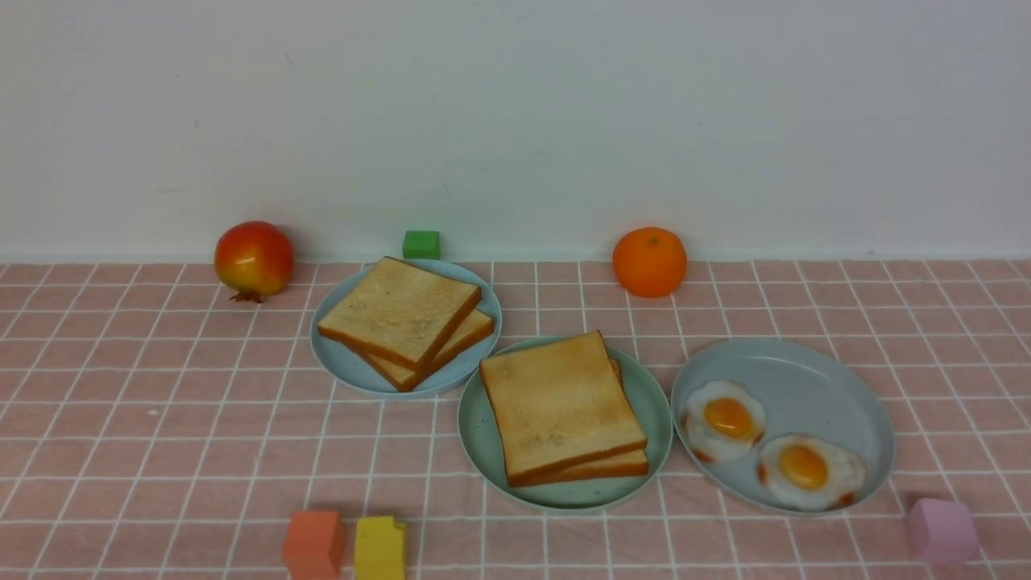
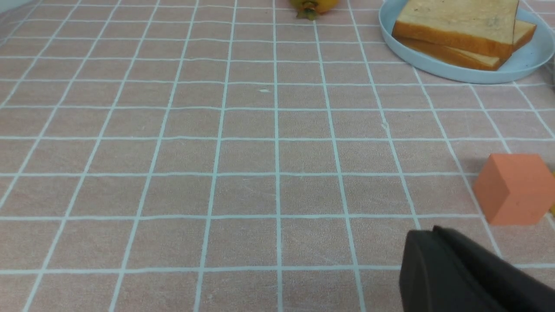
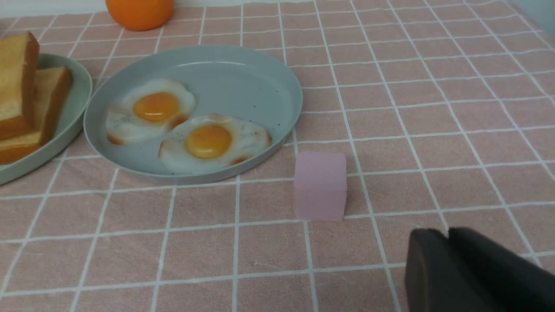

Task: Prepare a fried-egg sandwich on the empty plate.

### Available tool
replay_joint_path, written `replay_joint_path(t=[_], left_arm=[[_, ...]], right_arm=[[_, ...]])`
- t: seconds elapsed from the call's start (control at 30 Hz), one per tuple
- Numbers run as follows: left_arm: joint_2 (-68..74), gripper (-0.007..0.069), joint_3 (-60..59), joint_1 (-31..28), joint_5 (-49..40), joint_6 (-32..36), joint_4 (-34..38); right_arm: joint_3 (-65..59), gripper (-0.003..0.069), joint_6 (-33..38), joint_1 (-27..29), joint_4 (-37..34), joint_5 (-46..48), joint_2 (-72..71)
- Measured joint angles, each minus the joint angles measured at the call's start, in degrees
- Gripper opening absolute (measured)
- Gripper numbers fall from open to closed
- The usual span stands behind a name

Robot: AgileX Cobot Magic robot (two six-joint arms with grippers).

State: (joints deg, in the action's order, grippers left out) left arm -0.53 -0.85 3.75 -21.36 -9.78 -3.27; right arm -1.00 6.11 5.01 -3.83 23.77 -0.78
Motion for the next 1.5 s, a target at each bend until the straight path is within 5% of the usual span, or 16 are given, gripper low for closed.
replay_joint_path(t=[1.5], left_arm=[[0.0,0.0052,0.0,0.0,0.0,0.0,0.0]], right_arm=[[0.0,0.0148,0.0,0.0,0.0,0.0,0.0]])
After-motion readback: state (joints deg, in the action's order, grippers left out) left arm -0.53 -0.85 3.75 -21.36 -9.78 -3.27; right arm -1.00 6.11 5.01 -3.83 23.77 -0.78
